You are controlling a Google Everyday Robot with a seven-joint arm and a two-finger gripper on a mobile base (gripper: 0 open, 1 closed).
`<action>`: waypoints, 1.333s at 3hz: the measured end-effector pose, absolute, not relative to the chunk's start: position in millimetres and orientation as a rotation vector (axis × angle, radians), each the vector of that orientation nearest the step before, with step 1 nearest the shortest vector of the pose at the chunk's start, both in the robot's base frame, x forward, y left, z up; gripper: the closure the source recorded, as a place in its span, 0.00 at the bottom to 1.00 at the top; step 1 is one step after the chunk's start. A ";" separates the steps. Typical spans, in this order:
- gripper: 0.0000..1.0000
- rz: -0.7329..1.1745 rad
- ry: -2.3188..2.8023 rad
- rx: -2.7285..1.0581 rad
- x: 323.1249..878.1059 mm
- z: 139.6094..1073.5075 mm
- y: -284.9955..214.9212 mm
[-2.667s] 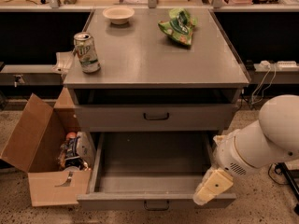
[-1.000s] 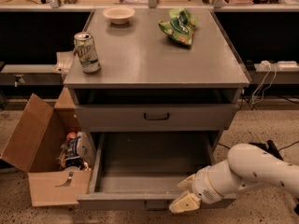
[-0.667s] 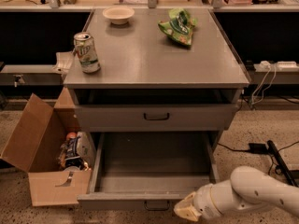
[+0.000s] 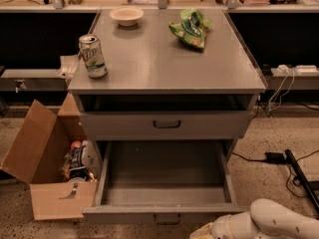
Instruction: Close middle drawer
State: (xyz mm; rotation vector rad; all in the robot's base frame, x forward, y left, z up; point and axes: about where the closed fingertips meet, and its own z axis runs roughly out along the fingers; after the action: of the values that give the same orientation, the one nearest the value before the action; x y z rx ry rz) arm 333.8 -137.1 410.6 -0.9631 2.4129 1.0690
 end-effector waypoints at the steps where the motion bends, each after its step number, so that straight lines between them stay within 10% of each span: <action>1: 1.00 1.121 2.418 -0.937 327.8 395.0 -133.4; 4: 1.00 0.867 2.451 -0.900 364.5 405.6 -161.3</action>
Offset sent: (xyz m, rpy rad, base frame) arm -0.0062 0.0035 -0.0173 0.0300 0.0350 -0.0067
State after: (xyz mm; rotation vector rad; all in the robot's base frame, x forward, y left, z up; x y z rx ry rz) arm 364.5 -161.3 405.6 -0.9002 2.4509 0.8668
